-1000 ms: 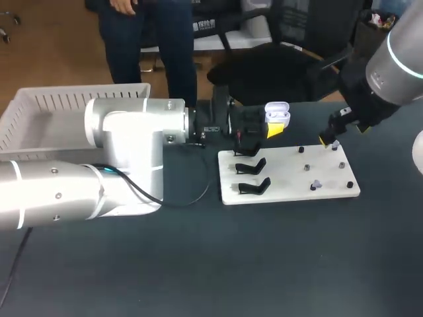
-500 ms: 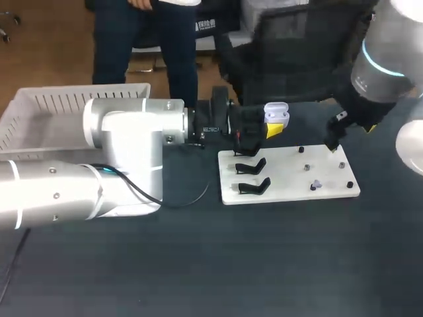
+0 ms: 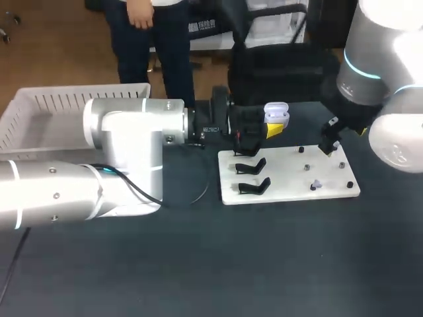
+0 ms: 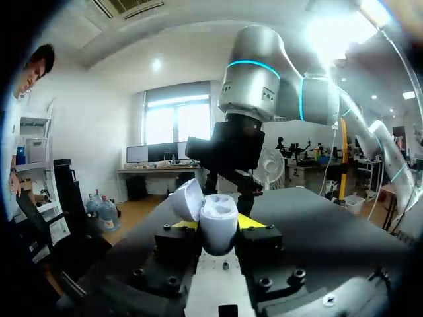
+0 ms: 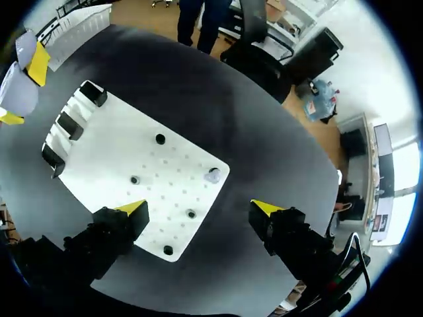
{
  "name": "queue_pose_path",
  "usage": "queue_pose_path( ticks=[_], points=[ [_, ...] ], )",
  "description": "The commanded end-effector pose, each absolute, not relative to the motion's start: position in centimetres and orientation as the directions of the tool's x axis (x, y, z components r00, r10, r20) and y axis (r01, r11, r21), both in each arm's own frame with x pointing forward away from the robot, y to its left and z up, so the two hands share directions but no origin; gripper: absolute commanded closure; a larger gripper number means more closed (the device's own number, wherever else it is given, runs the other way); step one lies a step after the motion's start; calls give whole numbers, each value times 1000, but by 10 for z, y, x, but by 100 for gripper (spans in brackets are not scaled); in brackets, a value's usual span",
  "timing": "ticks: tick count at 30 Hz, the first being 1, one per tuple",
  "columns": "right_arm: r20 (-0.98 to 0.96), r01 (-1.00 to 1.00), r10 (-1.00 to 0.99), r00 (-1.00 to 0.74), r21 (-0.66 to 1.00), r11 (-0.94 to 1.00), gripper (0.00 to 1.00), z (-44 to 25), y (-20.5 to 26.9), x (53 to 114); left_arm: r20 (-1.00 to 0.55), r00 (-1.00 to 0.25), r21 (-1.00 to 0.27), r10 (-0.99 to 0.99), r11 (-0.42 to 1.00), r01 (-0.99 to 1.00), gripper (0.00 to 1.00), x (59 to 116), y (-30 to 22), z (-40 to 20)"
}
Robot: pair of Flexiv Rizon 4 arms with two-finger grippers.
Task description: Pick up each earbud case from the left stands, insert the matching earbuds, close the lid, and place the case in the box.
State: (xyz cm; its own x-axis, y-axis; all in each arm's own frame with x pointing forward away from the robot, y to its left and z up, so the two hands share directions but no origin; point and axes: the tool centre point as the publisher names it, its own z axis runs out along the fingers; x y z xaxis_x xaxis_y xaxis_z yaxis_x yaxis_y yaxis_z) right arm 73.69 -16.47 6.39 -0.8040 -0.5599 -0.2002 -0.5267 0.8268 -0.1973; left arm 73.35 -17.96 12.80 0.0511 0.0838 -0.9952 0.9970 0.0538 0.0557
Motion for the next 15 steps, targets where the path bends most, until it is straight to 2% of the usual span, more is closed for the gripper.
queue_pose_path(
  ticks=[1, 6, 8, 10, 12, 15],
  points=[
    [-190, -542, -569, -800, -178, 822, 0, 44, -164, 756, -995, 55, 60, 81, 65, 996, 100, 731, -180, 127],
    [-175, -525, -549, -817, -165, 835, 1, 39, -166, 765, -995, 55, 60, 81, 65, 996, 100, 731, -180, 127],
    [-182, -518, -540, -822, -156, 841, 8, 40, -167, 767, -995, 55, 60, 81, 65, 996, 100, 731, -180, 127],
    [-169, -512, -533, -829, -153, 845, 7, 40, -167, 769, -995, 55, 60, 81, 65, 996, 100, 731, -180, 127],
    [-156, -509, -529, -834, -155, 847, 17, 41, -166, 770, -995, 55, 60, 81, 65, 996, 100, 731, -180, 127],
    [-141, -503, -523, -841, -151, 851, 21, 40, -165, 773, -995, 55, 60, 81, 65, 996, 100, 731, -180, 127]
  ],
)
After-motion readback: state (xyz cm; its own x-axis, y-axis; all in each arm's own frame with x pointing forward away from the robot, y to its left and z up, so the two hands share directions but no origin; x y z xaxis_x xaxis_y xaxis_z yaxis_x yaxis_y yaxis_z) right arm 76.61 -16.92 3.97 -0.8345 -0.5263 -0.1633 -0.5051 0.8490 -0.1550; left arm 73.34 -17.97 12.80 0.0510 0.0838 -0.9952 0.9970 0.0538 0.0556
